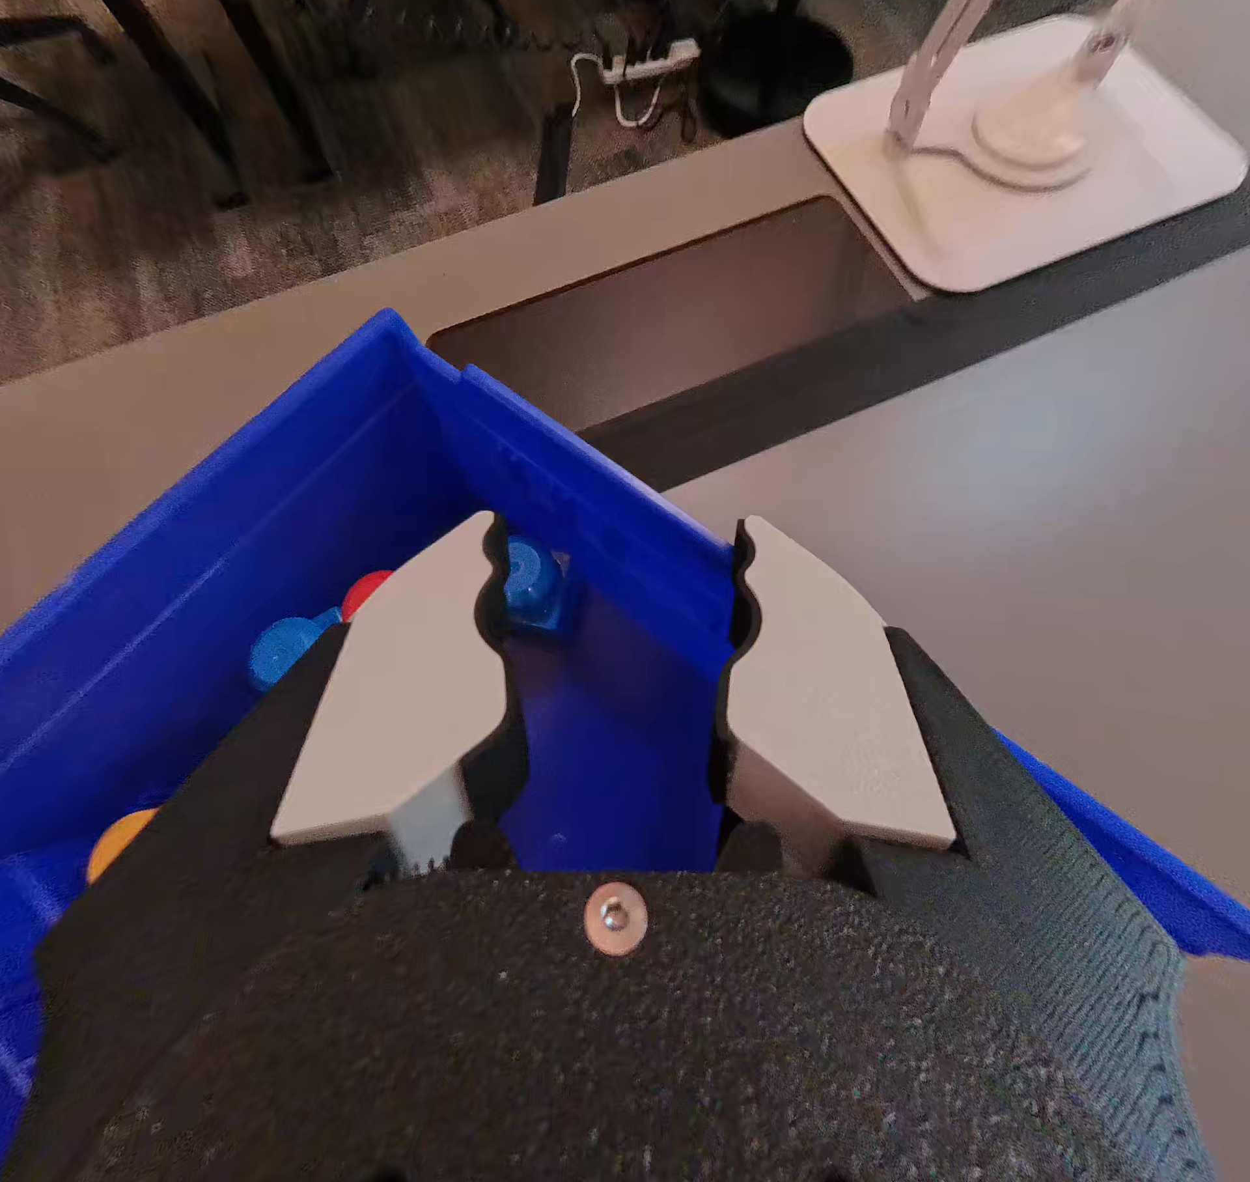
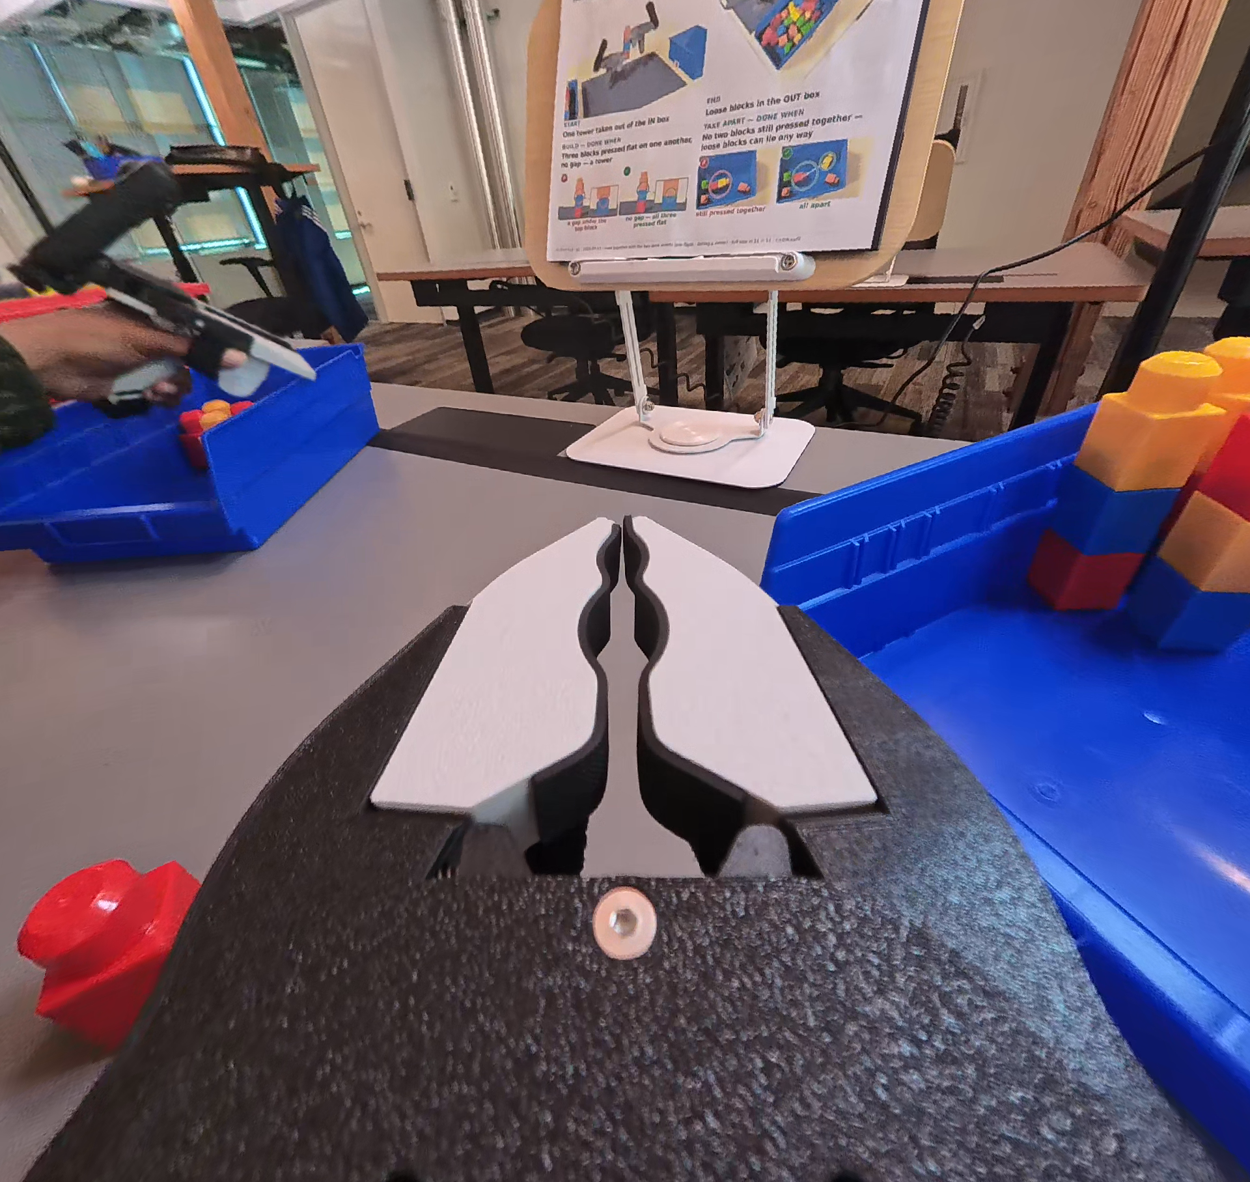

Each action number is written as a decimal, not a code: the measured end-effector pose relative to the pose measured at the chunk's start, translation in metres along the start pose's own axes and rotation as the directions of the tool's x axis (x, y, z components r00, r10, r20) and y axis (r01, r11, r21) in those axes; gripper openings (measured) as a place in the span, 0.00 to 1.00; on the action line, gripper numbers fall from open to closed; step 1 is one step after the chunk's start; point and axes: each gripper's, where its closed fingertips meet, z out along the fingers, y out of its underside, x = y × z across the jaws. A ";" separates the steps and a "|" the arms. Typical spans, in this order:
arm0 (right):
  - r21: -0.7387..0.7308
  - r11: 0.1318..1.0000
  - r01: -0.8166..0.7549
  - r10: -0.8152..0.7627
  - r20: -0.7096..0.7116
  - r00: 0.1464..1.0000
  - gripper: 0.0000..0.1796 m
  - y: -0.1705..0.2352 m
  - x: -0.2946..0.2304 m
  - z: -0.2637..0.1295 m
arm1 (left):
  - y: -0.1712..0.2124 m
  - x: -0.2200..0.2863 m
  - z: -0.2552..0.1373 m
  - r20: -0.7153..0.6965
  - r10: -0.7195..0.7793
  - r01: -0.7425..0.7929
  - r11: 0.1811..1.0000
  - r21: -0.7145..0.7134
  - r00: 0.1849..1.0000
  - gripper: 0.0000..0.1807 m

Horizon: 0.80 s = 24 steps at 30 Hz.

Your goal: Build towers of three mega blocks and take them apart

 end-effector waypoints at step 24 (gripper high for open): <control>-0.120 0.993 -0.011 0.024 0.107 0.994 0.02 0.025 -0.017 0.009 | 0.071 -0.046 0.048 0.188 0.313 -0.212 0.882 -0.422 0.931 0.24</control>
